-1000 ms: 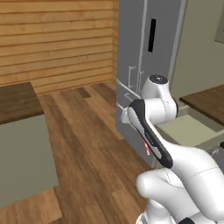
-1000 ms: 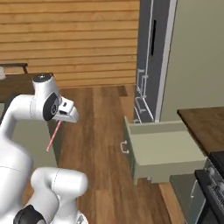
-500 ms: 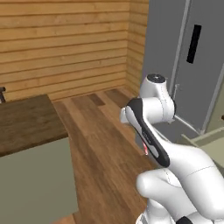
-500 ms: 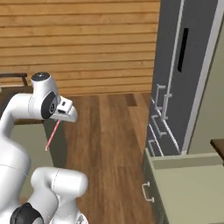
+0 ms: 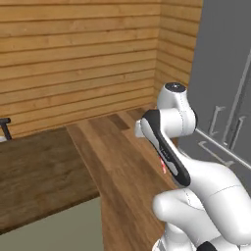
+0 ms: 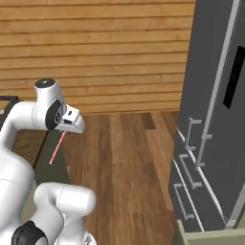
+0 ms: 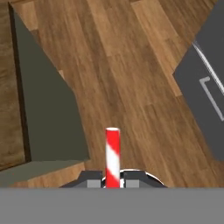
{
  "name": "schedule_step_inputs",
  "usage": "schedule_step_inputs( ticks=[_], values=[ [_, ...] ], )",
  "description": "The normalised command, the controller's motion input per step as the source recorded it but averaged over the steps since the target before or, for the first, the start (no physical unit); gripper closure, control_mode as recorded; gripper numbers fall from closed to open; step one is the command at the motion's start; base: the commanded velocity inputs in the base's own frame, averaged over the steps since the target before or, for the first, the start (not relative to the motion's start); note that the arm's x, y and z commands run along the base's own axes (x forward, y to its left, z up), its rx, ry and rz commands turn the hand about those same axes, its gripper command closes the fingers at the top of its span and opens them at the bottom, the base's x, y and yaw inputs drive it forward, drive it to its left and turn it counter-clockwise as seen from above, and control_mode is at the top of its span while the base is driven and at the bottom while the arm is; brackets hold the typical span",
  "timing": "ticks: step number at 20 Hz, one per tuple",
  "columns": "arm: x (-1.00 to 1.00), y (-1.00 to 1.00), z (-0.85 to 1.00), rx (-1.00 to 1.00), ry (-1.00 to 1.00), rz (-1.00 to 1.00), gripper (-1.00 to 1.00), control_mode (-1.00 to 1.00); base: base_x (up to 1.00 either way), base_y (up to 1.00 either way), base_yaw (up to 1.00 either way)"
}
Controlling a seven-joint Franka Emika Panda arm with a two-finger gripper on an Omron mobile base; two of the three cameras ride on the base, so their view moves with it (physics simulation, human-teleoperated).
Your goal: Take a straw from the drawer in front and place it inside the glass cup on the dining counter.
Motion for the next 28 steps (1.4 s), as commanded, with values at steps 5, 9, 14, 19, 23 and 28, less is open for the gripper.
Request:
schedule_step_inputs(
  ticks=[5, 9, 14, 19, 23, 28],
  values=[
    [0.00, 0.00, 0.00, 0.00, 0.00, 0.00, 1.00, 1.00, 1.00, 0.00, 0.07],
    [0.00, 0.00, 0.00, 0.00, 0.00, 0.00, 1.00, 1.00, 1.00, -0.09, 0.12],
    [0.00, 0.00, 0.00, 0.00, 0.00, 0.00, 1.00, 1.00, 1.00, -0.25, 0.20],
    [0.00, 0.00, 0.00, 0.00, 0.00, 0.00, 1.00, 1.00, 1.00, -0.33, 0.28],
    [0.00, 0.00, 0.00, 0.00, 0.00, 0.00, 1.00, 1.00, 1.00, -0.34, 0.43],
    [0.00, 0.00, 0.00, 0.00, 0.00, 0.00, 1.00, 1.00, 1.00, -0.30, 0.55]
  ],
)
